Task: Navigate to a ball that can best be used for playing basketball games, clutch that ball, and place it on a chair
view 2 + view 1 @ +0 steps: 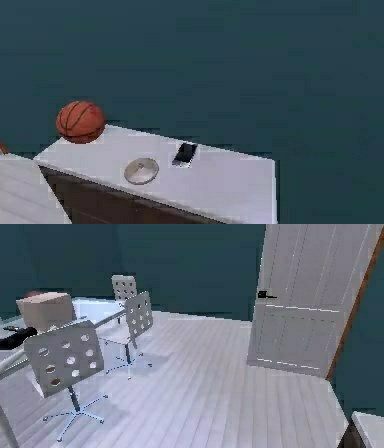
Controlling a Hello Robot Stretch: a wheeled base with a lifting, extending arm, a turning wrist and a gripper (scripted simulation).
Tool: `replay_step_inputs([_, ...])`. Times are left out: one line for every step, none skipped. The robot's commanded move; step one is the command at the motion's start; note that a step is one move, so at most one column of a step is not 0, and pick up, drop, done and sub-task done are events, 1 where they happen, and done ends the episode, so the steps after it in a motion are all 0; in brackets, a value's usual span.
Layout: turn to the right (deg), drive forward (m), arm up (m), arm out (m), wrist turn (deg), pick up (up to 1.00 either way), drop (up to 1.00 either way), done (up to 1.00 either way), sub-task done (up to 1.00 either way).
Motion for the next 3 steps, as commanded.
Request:
replay_step_inputs([-27.0, 0.00, 0.00, 0.00, 0.0, 0.00, 0.00, 0.00, 0.00])
replay_step_inputs([45.0, 0.00, 0.00, 0.00, 0.0, 0.00, 0.00, 0.00, 0.00])
replay_step_inputs([15.0, 0.00, 0.00, 0.00, 0.0, 0.00, 0.00, 0.00, 0.00])
